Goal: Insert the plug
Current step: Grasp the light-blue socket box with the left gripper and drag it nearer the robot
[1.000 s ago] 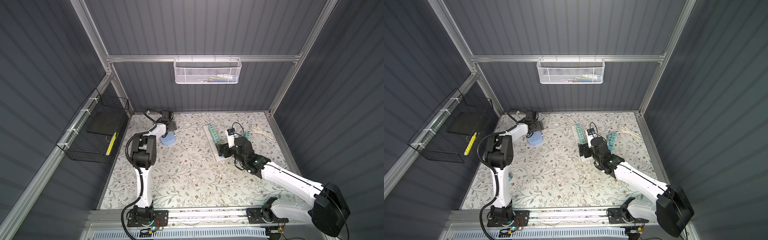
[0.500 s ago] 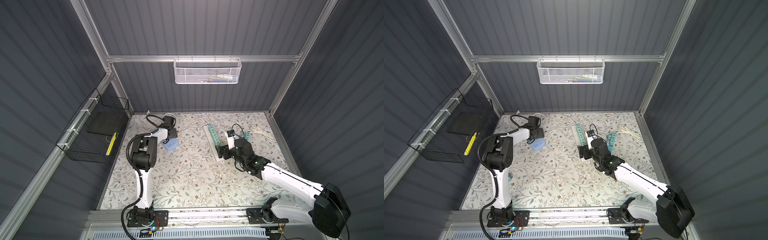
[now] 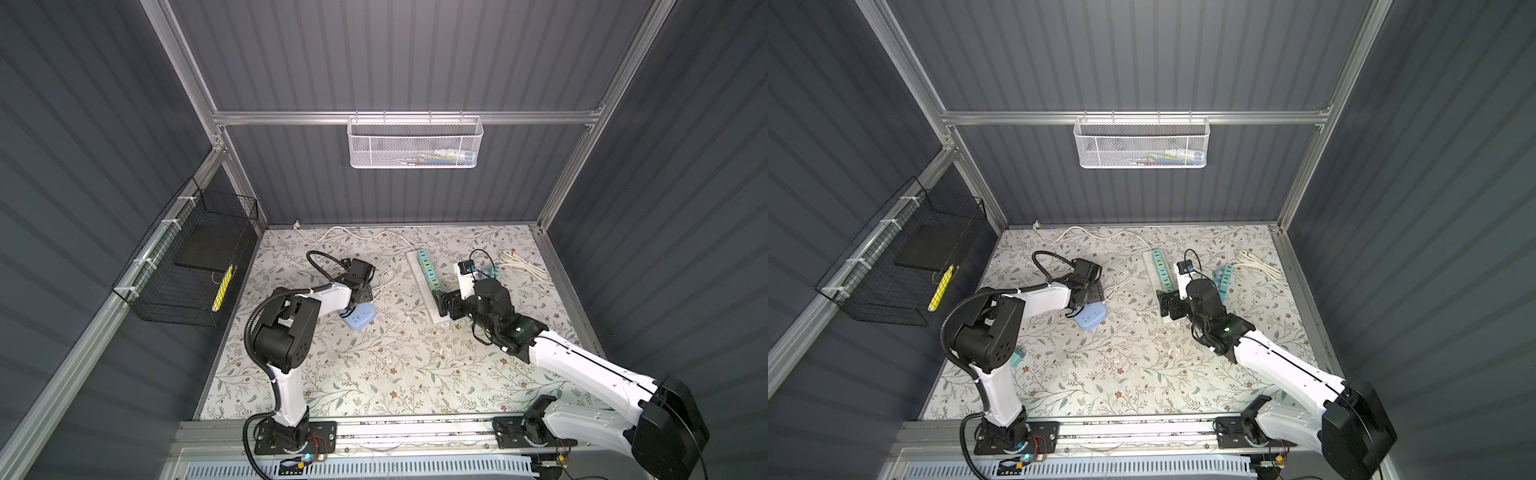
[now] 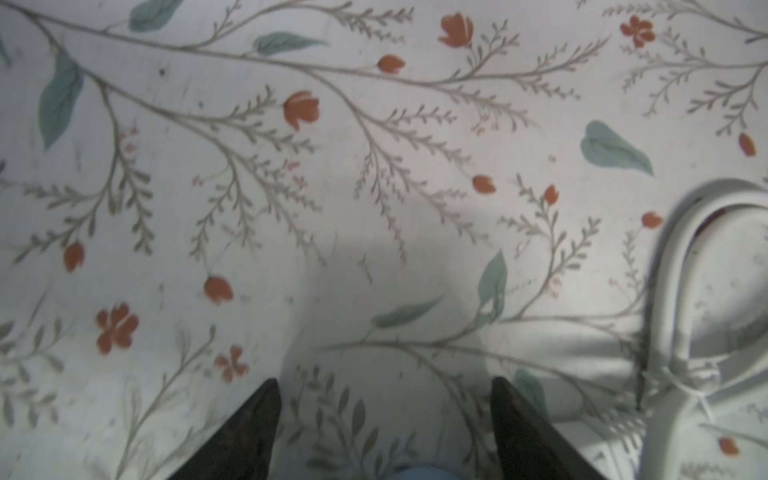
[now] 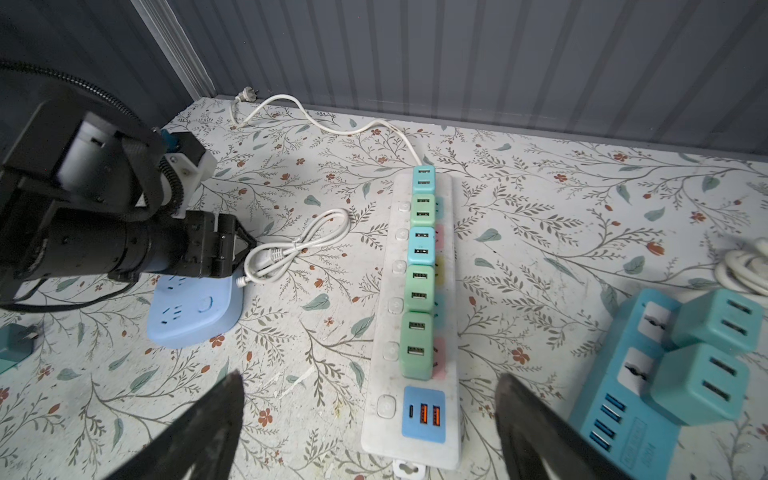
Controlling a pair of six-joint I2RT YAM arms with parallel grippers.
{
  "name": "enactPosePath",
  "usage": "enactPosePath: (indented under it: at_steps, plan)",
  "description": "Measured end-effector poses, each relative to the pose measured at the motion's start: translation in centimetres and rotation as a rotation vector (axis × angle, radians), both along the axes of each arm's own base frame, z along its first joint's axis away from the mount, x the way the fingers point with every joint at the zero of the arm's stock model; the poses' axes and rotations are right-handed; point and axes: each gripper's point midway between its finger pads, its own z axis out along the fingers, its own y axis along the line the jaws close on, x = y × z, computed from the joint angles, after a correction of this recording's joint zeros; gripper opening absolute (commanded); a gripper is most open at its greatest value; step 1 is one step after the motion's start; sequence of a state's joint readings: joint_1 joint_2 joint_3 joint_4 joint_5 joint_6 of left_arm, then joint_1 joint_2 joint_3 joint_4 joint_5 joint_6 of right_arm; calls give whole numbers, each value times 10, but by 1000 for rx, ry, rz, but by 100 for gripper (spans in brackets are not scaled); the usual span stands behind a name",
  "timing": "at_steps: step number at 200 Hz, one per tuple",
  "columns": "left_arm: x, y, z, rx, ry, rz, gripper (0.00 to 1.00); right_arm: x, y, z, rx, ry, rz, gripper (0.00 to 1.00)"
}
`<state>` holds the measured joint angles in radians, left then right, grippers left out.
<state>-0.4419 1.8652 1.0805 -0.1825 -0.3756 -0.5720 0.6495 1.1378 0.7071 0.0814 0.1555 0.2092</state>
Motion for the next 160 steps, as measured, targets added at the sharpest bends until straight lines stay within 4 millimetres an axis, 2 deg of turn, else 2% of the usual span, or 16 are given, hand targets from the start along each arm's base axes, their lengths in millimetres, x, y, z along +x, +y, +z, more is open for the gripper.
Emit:
enactPosePath:
  at_steps: [14, 22, 49, 65, 77, 85, 97, 121, 136, 160]
  plan:
    - [-4, 6, 12, 12, -21, 21, 86, 0, 0, 0, 1, 0, 3, 94]
    - [-4, 10, 25, 17, -48, 32, 86, 0, 0, 0, 2, 0, 3, 95]
    - [-8, 23, 92, -2, -190, 80, 87, -3, -2, 9, 20, -19, 1, 97]
    - [-28, 41, 131, -34, -287, 133, 87, -4, -2, 12, 28, -24, 0, 97]
    - [-52, 57, 146, -51, -334, 178, 87, -4, -2, 11, 29, -20, -2, 97]
    - [-68, 69, 148, -54, -348, 207, 88, -4, -2, 9, 27, -16, -2, 98]
    - [-92, 86, 139, -47, -350, 253, 87, -4, -2, 6, 24, -9, -2, 98]
    - [-133, 118, 97, 11, -293, 344, 87, -5, -1, 3, 26, -1, 2, 98]
    - [-152, 134, 73, 46, -261, 411, 88, -5, -1, 3, 28, 1, 5, 99]
    - [-169, 158, 49, 61, -232, 537, 88, -4, 2, -4, 20, 17, 11, 99]
